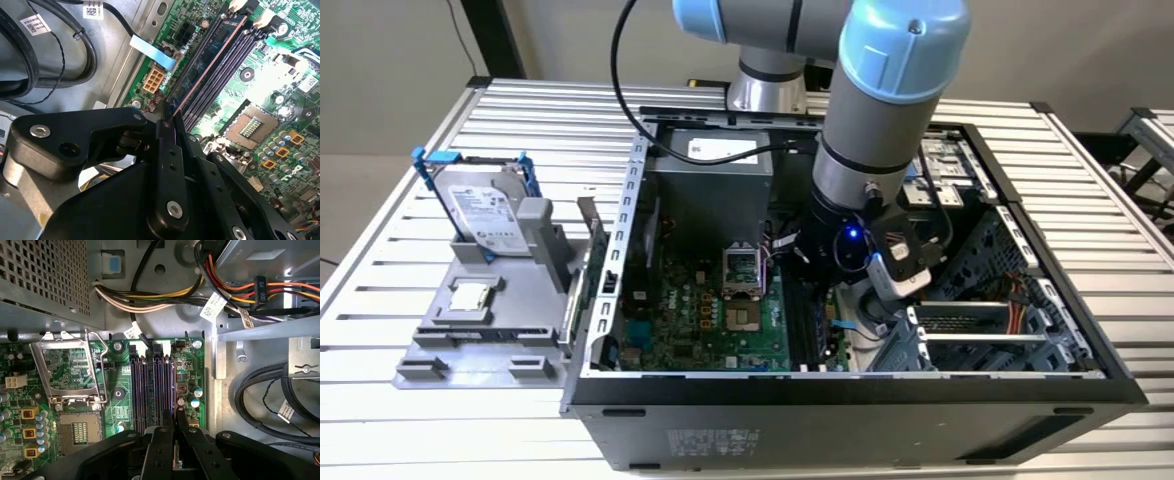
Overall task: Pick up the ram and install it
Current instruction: 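Insert the ram into the slot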
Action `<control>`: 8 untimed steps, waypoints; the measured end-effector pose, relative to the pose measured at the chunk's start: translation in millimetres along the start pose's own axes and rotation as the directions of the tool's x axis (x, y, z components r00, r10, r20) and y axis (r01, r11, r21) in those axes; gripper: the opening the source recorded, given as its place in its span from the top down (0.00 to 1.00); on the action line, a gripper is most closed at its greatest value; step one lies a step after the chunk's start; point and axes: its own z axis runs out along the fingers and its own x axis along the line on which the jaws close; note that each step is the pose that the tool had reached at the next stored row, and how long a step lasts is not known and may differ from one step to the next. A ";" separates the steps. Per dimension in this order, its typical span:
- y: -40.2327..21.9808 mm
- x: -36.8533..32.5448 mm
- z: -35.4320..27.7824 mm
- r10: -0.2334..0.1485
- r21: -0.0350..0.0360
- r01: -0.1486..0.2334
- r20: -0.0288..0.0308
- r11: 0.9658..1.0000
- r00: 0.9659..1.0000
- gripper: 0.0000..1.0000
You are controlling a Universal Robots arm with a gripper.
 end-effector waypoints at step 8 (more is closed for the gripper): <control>-1.3 -0.1 -1.6 -0.009 -0.004 0.009 0.000 1.000 1.000 1.00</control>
